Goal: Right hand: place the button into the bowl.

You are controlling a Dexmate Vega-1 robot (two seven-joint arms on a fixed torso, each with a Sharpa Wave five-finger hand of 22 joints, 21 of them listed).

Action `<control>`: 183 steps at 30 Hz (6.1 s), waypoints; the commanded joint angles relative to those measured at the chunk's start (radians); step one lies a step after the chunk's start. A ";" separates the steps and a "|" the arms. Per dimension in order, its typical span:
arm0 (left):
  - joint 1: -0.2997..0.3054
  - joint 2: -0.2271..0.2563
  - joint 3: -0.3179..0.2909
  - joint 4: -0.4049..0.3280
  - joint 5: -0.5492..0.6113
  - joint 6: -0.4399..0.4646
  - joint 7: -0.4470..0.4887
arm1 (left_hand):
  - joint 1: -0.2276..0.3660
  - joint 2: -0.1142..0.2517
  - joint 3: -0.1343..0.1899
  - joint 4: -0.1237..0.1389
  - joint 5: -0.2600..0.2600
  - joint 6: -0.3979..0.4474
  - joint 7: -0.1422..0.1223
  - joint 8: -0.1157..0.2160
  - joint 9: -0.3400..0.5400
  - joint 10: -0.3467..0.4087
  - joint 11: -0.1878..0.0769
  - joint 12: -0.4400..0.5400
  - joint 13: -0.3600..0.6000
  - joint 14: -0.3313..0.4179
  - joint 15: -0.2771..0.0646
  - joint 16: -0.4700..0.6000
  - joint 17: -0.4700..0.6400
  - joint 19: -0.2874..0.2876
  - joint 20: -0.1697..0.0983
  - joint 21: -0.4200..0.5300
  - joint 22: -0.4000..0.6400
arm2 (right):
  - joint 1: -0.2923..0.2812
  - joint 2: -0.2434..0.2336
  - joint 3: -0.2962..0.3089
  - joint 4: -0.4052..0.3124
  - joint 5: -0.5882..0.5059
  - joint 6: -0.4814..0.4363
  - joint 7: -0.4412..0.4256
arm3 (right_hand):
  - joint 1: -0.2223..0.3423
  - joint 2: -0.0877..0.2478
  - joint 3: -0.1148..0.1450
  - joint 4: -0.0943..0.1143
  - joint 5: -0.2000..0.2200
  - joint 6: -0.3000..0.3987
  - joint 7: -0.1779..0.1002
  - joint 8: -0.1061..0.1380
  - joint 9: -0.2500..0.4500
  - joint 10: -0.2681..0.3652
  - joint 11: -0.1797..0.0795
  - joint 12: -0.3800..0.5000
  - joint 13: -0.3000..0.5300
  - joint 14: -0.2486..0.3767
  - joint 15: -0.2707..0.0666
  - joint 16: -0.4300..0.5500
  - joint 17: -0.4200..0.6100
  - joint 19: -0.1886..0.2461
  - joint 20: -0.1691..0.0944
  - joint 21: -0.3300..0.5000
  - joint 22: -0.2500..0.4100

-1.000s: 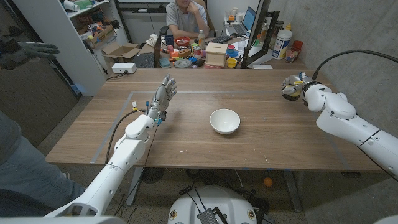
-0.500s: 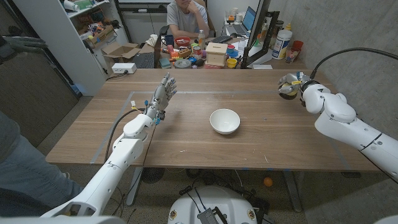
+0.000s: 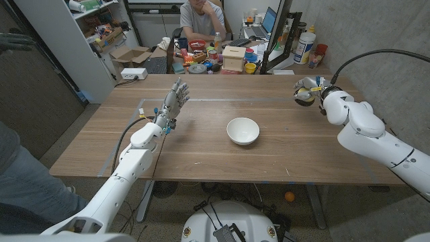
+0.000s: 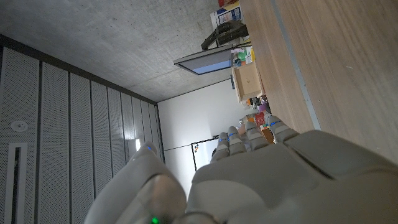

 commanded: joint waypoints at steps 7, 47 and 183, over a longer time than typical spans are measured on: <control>0.008 0.015 -0.020 0.005 -0.019 -0.009 -0.034 | 0.006 0.011 -0.004 -0.001 0.004 0.012 -0.002 0.006 0.004 -0.003 0.002 0.007 0.000 -0.007 -0.002 0.004 0.003 0.004 0.008 0.007 0.002 | -0.034 0.032 -0.008 -0.109 -0.058 0.015 0.007 | 0.020 0.017 0.012 0.014 0.009 0.014 0.001 -0.001 0.004 0.013 0.004 0.001 0.001 0.012 -0.010 -0.001 0.004 0.073 -0.078 -0.007 0.003; -0.027 0.029 -0.031 0.052 -0.023 -0.013 -0.097 | 0.013 0.016 -0.010 -0.003 0.005 0.020 0.001 0.007 0.004 -0.002 0.013 0.008 0.000 -0.007 -0.005 0.004 0.002 0.003 0.004 0.006 0.002 | -0.079 0.202 -0.039 -0.198 -0.230 0.215 0.089 | 0.017 0.019 0.014 0.016 0.012 0.033 -0.001 -0.002 0.004 0.025 0.004 -0.005 0.001 0.025 -0.011 -0.005 0.007 0.077 -0.081 -0.012 0.005; 0.004 0.029 -0.010 -0.031 -0.001 0.019 -0.047 | 0.025 0.029 -0.028 -0.006 0.003 0.036 0.000 0.007 0.004 -0.001 0.009 0.009 0.000 -0.008 -0.004 0.005 0.003 0.003 0.011 0.006 0.002 | -0.171 0.296 -0.134 -0.028 -0.035 0.368 -0.063 | -0.183 -0.090 -0.120 0.084 -0.049 -0.081 -0.009 -0.048 0.006 -0.088 0.025 -0.088 0.009 -0.084 0.117 -0.044 0.008 0.023 0.042 -0.082 0.007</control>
